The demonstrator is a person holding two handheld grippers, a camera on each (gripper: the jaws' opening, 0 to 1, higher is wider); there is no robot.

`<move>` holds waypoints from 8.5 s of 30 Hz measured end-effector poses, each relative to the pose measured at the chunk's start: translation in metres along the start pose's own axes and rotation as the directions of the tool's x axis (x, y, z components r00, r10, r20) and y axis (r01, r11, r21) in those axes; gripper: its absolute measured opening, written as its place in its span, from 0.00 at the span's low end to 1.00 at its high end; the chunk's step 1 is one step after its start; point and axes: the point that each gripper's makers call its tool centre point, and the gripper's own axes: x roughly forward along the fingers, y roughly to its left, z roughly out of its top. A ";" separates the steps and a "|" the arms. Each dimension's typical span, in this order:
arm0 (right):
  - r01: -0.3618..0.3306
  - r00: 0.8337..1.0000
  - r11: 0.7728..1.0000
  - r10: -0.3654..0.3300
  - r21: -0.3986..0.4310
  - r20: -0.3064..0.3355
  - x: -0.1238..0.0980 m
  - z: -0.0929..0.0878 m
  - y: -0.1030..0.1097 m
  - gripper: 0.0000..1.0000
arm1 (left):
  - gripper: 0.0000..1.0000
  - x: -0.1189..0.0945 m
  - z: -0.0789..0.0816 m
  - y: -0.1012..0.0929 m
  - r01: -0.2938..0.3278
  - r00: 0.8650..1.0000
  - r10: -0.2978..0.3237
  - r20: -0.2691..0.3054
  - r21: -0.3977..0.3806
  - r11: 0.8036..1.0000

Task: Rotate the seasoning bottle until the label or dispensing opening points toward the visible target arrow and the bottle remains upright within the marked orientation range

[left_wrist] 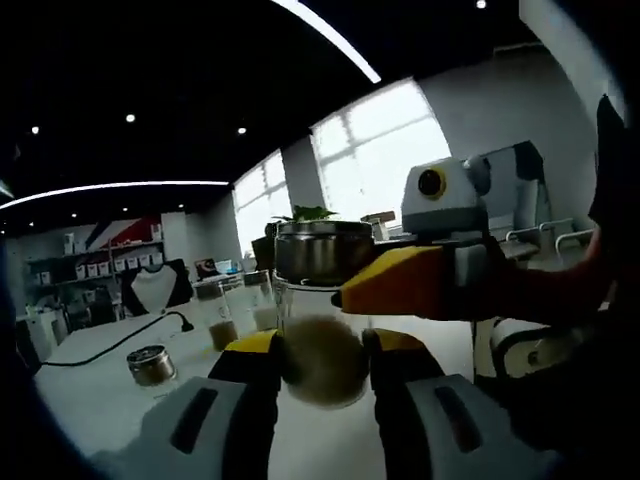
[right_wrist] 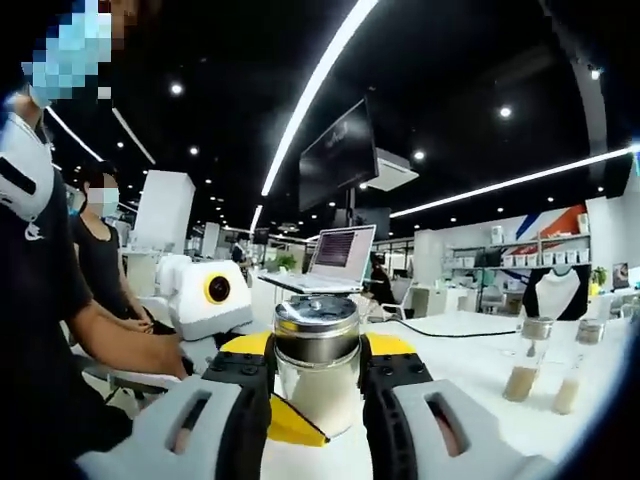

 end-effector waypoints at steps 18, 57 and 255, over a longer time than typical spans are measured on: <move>0.195 0.980 0.981 -0.194 0.007 -0.051 0.002 -0.024 -0.027 0.32 | 0.36 0.002 -0.023 0.020 -0.160 0.985 0.149 -0.090 -0.143 0.977; 0.432 0.900 0.895 -0.422 0.108 -0.107 -0.002 -0.037 -0.057 0.35 | 0.33 0.013 -0.026 0.025 -0.290 0.950 0.288 -0.118 0.003 0.957; 0.408 0.903 0.906 -0.383 0.113 -0.194 0.032 -0.087 -0.156 0.31 | 0.89 -0.022 -0.053 0.044 -0.441 0.888 0.411 -0.206 -0.124 0.889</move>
